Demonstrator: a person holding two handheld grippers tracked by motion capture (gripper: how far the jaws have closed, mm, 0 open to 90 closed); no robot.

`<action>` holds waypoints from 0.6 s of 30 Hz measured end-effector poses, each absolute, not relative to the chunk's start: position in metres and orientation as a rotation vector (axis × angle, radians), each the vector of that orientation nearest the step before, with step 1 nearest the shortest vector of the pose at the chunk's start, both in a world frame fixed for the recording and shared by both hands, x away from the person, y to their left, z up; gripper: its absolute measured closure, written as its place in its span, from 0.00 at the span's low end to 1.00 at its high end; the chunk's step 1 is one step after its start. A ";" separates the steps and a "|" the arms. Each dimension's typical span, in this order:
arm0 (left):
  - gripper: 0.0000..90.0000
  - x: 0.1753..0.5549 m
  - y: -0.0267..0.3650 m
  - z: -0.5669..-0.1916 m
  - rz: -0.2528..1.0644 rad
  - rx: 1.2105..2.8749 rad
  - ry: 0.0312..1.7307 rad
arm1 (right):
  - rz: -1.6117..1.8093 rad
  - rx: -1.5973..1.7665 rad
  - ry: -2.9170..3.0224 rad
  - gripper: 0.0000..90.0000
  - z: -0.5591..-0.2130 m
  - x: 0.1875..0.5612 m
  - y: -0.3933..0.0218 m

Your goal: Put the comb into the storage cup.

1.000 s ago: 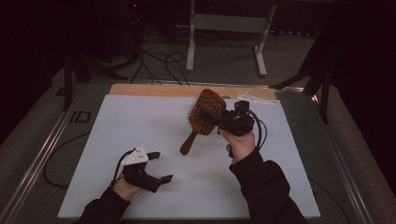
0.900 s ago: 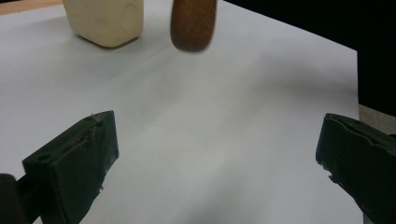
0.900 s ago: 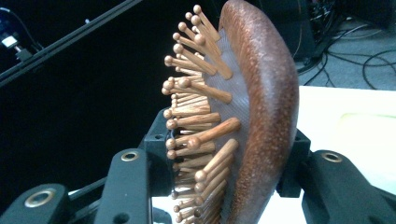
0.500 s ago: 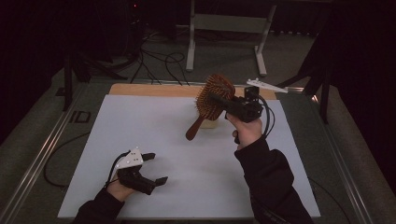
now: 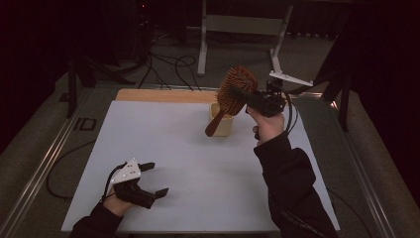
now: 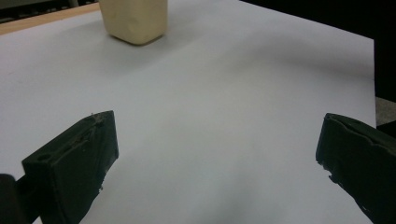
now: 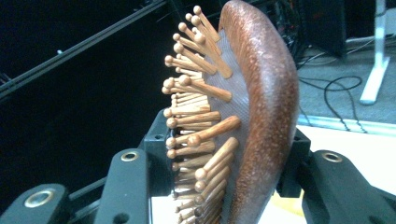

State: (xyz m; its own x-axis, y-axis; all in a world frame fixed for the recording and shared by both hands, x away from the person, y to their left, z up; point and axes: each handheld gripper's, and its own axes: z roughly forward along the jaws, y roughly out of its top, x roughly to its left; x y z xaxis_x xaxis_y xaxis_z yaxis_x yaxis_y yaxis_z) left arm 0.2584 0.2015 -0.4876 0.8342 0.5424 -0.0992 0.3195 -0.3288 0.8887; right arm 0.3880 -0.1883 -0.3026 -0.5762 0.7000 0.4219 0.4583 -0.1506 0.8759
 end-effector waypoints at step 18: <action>0.00 0.247 0.225 -0.492 0.314 1.936 0.674 | 1.732 1.350 1.798 0.58 -0.285 0.420 -0.200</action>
State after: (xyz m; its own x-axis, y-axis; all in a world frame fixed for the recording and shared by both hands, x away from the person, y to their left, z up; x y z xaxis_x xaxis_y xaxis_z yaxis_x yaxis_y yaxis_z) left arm 0.2471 0.2250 -0.4923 0.8092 0.5827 -0.0751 0.3171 -0.3255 0.8908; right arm 0.4197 -0.2002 -0.2852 -0.5123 0.7713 0.3777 0.4063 -0.1699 0.8978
